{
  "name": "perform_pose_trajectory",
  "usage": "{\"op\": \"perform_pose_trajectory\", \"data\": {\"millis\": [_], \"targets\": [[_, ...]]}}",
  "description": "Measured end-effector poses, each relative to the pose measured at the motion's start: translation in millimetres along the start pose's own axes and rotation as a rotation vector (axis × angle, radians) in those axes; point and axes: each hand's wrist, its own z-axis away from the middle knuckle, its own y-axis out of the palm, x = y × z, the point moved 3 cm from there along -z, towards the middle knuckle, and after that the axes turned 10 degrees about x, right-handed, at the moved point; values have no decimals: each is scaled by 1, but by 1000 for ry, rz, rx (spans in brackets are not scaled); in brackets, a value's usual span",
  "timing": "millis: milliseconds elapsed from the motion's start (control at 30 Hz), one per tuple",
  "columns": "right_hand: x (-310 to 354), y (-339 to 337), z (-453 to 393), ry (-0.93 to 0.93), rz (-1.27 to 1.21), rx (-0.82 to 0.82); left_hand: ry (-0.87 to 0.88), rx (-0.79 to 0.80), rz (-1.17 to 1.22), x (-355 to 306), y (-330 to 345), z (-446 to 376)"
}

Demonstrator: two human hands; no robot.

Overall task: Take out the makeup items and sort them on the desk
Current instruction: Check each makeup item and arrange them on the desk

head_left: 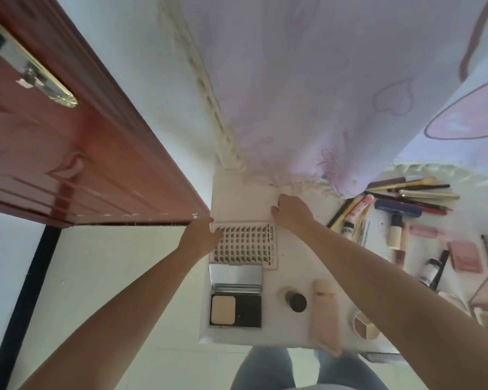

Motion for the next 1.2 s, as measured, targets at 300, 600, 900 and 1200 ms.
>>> {"op": "perform_pose_trajectory", "data": {"millis": [300,600,900,1200], "targets": [[-86,-54,79,-145,342,-235,463,-227,-698,-139,40,42],[-266,-120,150,-143,313,-413,547,-239,-770,-304,168,70],[-433,-154,183,296,195,-224,540,-146,-807,-392,269,89],[-482,-136,156,502,-86,-130,554,-75,-775,-397,278,80]]}}
